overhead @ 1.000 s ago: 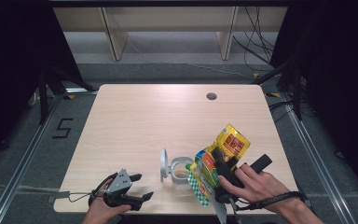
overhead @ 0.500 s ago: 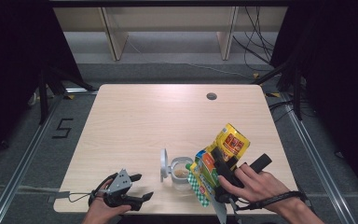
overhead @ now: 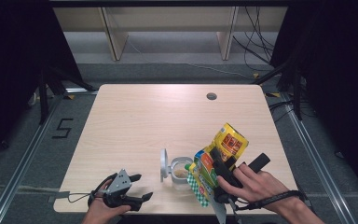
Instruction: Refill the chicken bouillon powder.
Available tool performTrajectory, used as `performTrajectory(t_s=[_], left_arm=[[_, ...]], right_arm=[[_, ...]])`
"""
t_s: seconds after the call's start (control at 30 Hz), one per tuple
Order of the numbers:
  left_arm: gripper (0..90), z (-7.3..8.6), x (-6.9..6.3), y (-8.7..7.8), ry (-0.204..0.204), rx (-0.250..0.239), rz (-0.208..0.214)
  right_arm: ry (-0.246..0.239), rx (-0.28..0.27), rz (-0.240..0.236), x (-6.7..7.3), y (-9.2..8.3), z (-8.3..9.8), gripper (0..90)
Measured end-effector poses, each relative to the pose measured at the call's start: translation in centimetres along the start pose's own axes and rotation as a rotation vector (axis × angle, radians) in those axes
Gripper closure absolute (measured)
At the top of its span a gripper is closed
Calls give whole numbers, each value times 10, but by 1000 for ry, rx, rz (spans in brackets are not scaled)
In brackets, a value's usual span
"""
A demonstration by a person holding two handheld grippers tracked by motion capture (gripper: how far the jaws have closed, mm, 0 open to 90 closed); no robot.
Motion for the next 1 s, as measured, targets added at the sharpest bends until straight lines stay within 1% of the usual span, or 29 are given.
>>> performTrajectory(t_s=[0.07, 0.13, 0.2, 0.23, 0.27, 0.3, 0.33, 0.37, 0.5, 0.53, 0.57, 0.6, 0.63, 0.67, 0.7, 0.77, 0.8, 0.83, 0.87, 0.97, 1.0], left_arm=[[229, 1, 1, 0, 7, 7, -1], [229, 1, 1, 0, 5, 7, -2], [229, 0, 0, 1, -12, -5, -6], [229, 0, 0, 1, -8, 0, -4], [229, 1, 1, 0, 7, 7, -1], [230, 1, 1, 0, 6, 7, -3], [229, 0, 0, 1, -6, -7, -4], [229, 0, 0, 1, -13, -3, -6], [230, 0, 0, 1, -12, -3, -5], [229, 1, 2, -1, 18, 17, -3], [229, 1, 2, 0, 10, 13, -4], [229, 1, 1, 0, 6, 9, -2], [229, 1, 1, 0, 0, 8, -3], [230, 1, 3, -1, 13, 15, -9], [230, 1, 1, 0, 1, 7, -5], [230, 1, 1, 0, 8, 9, -1], [229, 1, 1, 0, 5, 9, -2], [230, 0, 0, 1, -4, -4, -2], [230, 0, 0, 1, -5, 1, -3], [229, 0, 0, 1, -5, 1, -3], [229, 0, 0, 1, -13, 0, -4]], right_arm=[[-1, 4, 0, 0, 0, 0, 525], [-6, 4, -2, 0, -1, 0, 525], [-7, 2, -3, 0, -1, 0, 525], [-7, 2, -2, -1, -1, 0, 525], [-8, 2, -3, -1, -1, 0, 525], [-8, 1, -5, -1, -1, 0, 525], [-8, 2, -1, -1, -1, 0, 526], [-8, 2, -1, -1, -1, 0, 525], [2, 4, 5, 0, -2, 0, 525], [2, 5, 6, -1, -2, 1, 526], [1, 4, 6, -1, -2, 1, 525], [-18, -5, 5, -2, -1, 0, 525], [-14, -5, 5, -2, -2, 0, 526], [-16, -5, 6, -2, -2, 0, 525], [-19, -4, 3, -2, -2, 1, 525], [-23, -1, 4, -2, -2, 1, 525], [-17, 3, 2, -1, -3, 1, 526], [-29, -1, 2, -3, -2, 1, 526], [-11, 9, 3, -1, -3, 2, 526], [-15, 0, 4, -2, -2, 2, 525], [-13, -3, 3, -2, -2, 2, 525]])
Point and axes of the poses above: each handheld gripper's, and its own axes: y roughly forward along the jaws, z roughly out of its underside, x roughly to its left, the point moved 10 cm from there along y, roughly forward along the jaws, and after that the axes turned 13 degrees about -x, right-handed, at the moved point
